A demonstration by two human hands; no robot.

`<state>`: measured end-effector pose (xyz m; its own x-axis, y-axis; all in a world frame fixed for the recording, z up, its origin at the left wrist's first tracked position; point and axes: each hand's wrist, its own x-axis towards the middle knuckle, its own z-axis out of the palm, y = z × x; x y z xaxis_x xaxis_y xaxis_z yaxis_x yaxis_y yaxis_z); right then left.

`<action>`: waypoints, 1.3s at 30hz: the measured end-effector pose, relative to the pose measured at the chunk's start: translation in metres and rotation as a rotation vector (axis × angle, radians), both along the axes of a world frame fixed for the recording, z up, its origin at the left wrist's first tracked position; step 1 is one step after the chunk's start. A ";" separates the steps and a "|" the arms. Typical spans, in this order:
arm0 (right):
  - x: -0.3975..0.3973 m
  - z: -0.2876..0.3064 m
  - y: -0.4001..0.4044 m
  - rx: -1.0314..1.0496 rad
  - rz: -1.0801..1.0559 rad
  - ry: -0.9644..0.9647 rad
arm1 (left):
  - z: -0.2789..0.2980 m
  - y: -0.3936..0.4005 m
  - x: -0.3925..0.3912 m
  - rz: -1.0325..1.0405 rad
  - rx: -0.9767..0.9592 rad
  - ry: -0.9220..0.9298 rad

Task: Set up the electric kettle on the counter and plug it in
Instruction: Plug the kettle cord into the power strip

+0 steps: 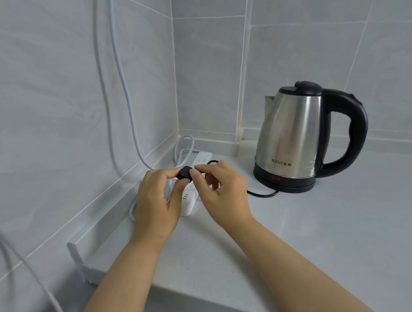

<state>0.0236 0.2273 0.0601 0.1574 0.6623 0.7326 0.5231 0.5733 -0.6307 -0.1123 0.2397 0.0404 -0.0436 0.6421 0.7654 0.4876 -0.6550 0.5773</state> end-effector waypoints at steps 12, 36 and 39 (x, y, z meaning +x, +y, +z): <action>0.010 0.013 0.000 -0.447 0.152 0.257 | -0.002 0.008 0.002 0.017 0.271 0.159; 0.010 0.001 0.007 -0.161 0.402 -0.231 | 0.003 0.002 -0.003 -0.164 -0.173 -0.161; 0.010 -0.003 0.014 -0.251 0.405 -0.121 | 0.003 0.004 -0.003 -0.090 -0.145 -0.122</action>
<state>0.0336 0.2412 0.0569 -0.2258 0.8112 0.5394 0.3676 0.5837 -0.7240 -0.1156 0.2434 0.0431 -0.0680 0.7506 0.6572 0.3518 -0.5984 0.7198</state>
